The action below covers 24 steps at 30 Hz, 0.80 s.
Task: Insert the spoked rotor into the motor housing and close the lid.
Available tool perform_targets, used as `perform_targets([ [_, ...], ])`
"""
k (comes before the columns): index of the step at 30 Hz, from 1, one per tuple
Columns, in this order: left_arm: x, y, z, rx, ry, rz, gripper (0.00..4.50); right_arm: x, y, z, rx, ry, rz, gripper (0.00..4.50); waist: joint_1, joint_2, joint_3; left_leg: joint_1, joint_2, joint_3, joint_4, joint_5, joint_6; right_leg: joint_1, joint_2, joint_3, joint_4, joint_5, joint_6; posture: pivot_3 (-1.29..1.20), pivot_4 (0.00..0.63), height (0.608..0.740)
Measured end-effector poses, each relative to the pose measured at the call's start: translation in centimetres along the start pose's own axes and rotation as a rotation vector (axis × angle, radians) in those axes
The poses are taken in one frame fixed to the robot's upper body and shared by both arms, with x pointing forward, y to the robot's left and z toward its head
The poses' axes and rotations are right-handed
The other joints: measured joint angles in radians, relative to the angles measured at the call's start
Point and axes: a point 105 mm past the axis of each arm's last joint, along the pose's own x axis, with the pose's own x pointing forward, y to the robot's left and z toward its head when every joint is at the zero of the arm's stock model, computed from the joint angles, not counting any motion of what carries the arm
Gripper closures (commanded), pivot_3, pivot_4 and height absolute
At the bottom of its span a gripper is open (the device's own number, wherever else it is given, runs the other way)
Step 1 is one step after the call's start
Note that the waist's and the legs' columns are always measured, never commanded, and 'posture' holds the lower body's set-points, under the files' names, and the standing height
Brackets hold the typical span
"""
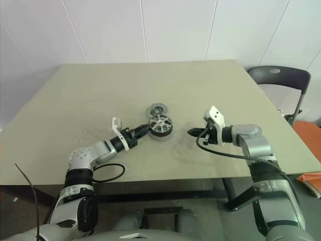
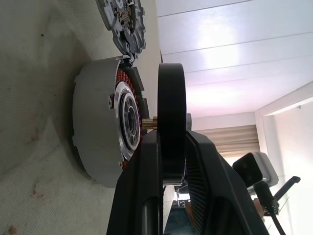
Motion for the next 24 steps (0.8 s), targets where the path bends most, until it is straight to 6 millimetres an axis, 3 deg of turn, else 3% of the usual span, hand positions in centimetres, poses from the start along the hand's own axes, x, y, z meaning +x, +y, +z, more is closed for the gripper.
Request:
perform_targets([
  [6, 0.2, 0.0, -0.3, 0.022, 0.020, 0.021, 1.55, 0.0, -0.1, 0.0, 0.000, 0.000, -0.007, 4.50, 0.001, 0.000, 0.000, 0.000, 0.000, 0.000, 0.000, 0.000, 0.000, 0.000, 0.000, 0.000, 0.000, 0.000, 0.000, 0.00, 0.000, 0.740],
  [9, 0.0, -0.4, 0.2, 0.088, 0.036, 0.071, 1.55, 0.0, -0.1, 0.0, -0.001, -0.001, -0.008, 4.50, 0.001, 0.000, 0.000, 0.001, 0.000, -0.001, 0.001, -0.001, -0.002, 0.001, 0.000, 0.000, 0.000, 0.000, 0.000, 0.00, 0.000, 0.740],
  [12, -1.4, -1.0, 1.8, 0.271, 0.061, 0.172, 1.55, 0.0, -0.1, 0.0, -0.003, -0.001, -0.012, 4.50, -0.004, -0.001, 0.001, 0.001, 0.000, -0.001, 0.001, -0.001, -0.002, 0.000, 0.001, 0.000, 0.001, 0.000, 0.000, 0.00, 0.000, 0.740],
  [18, -3.7, -5.6, 5.7, 0.738, 0.102, 0.247, 1.55, 0.2, -0.2, 0.0, -0.003, -0.006, -0.016, 4.50, -0.001, -0.001, 0.001, 0.000, -0.001, -0.001, -0.002, -0.001, -0.002, -0.001, 0.000, 0.001, 0.000, 0.000, 0.000, 0.00, 0.000, 0.740],
  [22, -3.0, -7.6, 7.4, 1.071, 0.003, 0.195, 2.43, 0.7, -0.1, 0.4, -0.007, -0.020, -0.012, 4.50, 0.004, -0.001, 0.001, 0.000, -0.001, -0.001, -0.001, -0.002, -0.003, -0.001, -0.002, 0.001, -0.001, 0.002, -0.003, 0.00, 0.000, 0.740],
  [24, -2.2, -8.3, 6.7, 1.216, -0.030, 0.100, 3.09, 0.8, -0.1, 0.5, -0.008, -0.024, -0.011, 4.50, 0.005, -0.001, 0.001, 0.000, -0.001, 0.000, -0.002, -0.002, -0.003, 0.000, -0.003, 0.001, -0.001, 0.002, -0.003, 0.00, 0.000, 0.740],
])
